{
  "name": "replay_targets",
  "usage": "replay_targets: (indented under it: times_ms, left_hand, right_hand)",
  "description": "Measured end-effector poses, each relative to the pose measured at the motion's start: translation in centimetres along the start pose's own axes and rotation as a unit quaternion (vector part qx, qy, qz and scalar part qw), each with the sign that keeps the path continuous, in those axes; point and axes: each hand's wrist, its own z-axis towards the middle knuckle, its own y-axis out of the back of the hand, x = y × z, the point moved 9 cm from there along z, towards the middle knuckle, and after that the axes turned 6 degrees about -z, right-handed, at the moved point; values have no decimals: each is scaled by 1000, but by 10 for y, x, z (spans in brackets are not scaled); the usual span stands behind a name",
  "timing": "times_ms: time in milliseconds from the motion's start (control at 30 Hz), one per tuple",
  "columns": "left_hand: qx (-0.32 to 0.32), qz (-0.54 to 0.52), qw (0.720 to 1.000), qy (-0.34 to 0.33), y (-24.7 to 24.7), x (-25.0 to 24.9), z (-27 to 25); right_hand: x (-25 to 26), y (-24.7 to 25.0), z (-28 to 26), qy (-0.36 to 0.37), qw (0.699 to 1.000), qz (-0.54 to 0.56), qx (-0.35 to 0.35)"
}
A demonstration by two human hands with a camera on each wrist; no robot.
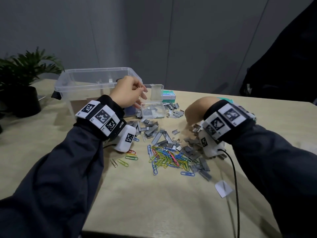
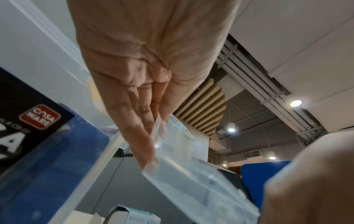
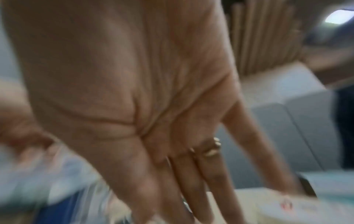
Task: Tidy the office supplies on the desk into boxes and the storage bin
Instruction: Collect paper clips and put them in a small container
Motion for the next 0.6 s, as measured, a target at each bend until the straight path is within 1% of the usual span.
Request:
replay_targets:
  times_ms: [33, 67, 100, 133, 167, 200, 233, 300, 333, 400, 467, 500, 600]
  left_hand:
    - [14, -12, 1000, 4, -5, -1, 0]
    - [28, -23, 999, 8, -10, -2, 1]
    - [43, -31, 999, 12, -16, -3, 2]
    - [57, -34, 998, 14, -22, -5, 3]
    - [68, -31, 997, 13, -28, -7, 4]
    - [78, -25, 997, 10, -33, -9, 5]
    - [84, -19, 996, 5, -38, -12, 5]
    - [94, 0, 996, -6, -45, -15, 6]
    - [100, 14, 995, -10, -48, -16, 6]
    - [106, 69, 992, -27, -48, -20, 5]
    - [131, 156, 978, -51, -48, -27, 1]
    - [167, 197, 965, -55, -51, -29, -3]
    - [330, 264, 906, -28, -75, -23, -28]
  right_hand:
    - [-2, 8, -7, 16, 997, 74, -17]
    - [-6, 15, -10, 42, 980, 192, -34]
    - [-9, 22, -15, 74, 949, 304, -42]
    - [-12, 30, -19, 107, 903, 411, -63]
    - [-17, 36, -22, 124, 867, 474, -91]
    - [-19, 38, -23, 135, 841, 511, -117]
    - [-22, 37, -20, 131, 835, 517, -136]
    - [-24, 28, -10, 112, 829, 527, -151]
    - [-25, 23, -6, 106, 819, 542, -153]
    - [-32, 10, 4, 89, 811, 561, -141]
    - [-44, -2, 11, 60, 822, 552, -130]
    - [-53, -5, 13, 39, 825, 547, -136]
    - [-75, -10, 16, -21, 822, 540, -179]
